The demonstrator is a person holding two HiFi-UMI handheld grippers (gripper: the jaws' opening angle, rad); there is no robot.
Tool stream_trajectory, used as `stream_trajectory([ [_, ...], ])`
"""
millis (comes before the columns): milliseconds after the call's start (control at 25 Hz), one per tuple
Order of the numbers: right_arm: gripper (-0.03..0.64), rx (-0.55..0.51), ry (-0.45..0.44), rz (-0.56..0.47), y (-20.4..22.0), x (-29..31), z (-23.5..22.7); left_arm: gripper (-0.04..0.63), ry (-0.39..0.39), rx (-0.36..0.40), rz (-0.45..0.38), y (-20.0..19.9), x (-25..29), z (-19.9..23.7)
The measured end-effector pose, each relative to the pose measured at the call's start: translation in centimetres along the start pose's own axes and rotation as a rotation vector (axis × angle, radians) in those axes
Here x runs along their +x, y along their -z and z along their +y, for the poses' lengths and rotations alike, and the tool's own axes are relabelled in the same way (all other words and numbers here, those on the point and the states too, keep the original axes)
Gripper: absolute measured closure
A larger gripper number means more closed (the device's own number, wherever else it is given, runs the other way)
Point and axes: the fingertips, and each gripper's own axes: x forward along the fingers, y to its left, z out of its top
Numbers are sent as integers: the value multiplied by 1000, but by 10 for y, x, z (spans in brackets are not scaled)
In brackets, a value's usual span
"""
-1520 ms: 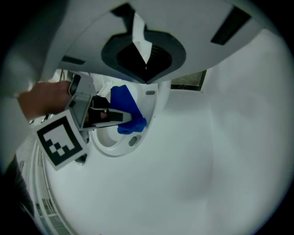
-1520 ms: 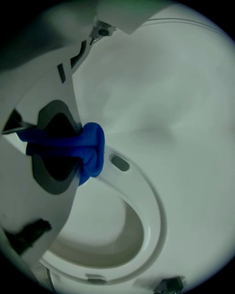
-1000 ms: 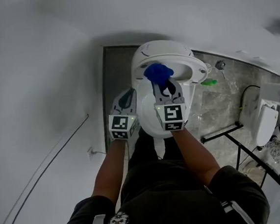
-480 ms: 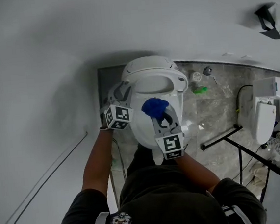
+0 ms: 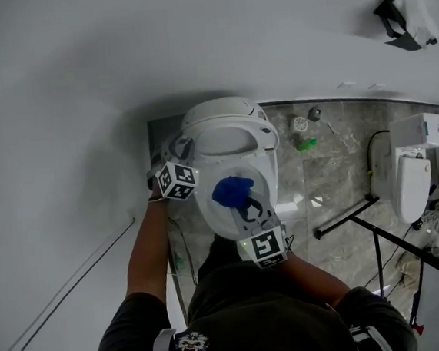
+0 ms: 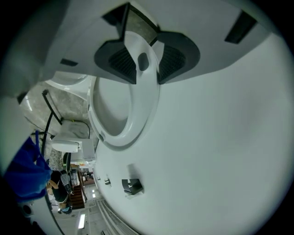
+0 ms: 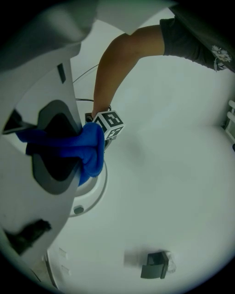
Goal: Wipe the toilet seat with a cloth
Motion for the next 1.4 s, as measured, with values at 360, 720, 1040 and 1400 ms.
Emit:
stream_trajectory([
  [360,535,-13,-26,-79,-27,-23,-18,453,-29,7,29,5,-24,-19],
  [720,535,50,-24,-216,-68,-54,-39,453,-12,-11,43,24,-80,-63],
  [1040,535,42,34,-154,-48,-69,-42,453,236,-24,90,68,-134,-153],
  [1400,535,62,12,-65,-16,-68,13,447,423,-20,115,111,-173,-235],
])
